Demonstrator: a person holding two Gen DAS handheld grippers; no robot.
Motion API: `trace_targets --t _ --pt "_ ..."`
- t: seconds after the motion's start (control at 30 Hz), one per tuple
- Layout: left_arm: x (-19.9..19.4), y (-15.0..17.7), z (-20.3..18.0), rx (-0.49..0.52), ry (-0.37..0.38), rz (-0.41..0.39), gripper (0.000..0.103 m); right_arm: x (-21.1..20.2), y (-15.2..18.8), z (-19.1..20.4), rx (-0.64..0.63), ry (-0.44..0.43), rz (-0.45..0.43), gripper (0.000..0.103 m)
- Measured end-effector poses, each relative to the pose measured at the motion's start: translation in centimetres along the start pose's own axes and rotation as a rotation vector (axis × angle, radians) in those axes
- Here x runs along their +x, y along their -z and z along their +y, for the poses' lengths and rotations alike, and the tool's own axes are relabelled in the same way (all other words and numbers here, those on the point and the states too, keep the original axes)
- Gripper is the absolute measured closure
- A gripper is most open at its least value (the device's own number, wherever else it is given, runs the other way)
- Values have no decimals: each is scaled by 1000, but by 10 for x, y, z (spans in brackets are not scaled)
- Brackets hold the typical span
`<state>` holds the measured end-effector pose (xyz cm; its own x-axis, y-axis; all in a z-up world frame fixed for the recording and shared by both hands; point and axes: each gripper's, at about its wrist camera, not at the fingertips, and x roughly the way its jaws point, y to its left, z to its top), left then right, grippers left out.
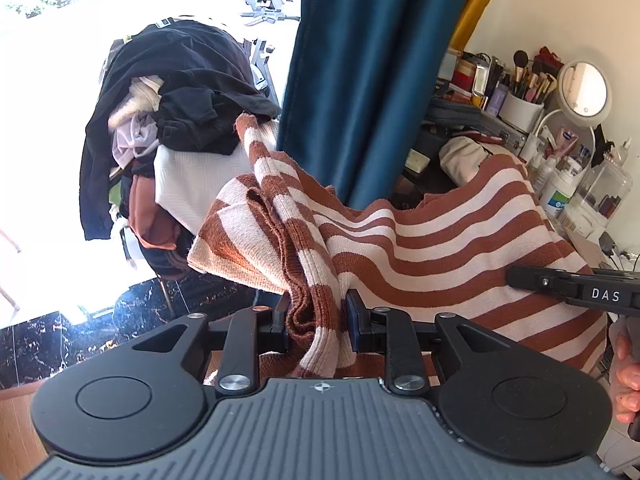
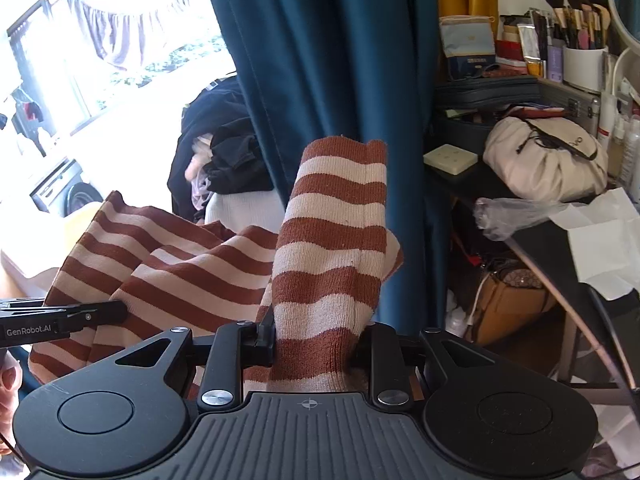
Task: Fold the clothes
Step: 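Lift the folded sweater with both grippers and carry it to the tan armchair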
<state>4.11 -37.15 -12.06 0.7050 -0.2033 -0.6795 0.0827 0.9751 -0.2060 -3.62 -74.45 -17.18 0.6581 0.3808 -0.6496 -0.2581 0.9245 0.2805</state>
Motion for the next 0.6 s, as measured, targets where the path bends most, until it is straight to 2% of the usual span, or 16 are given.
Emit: trace_targets --t 0.33,0.6 --pt "-32 -34 124 56 16 -9 77 55 -23 129 15 64 -24 80" --pt "-37 -47 207 11 -15 -17 77 108 -39 205 4 25 -13 80"
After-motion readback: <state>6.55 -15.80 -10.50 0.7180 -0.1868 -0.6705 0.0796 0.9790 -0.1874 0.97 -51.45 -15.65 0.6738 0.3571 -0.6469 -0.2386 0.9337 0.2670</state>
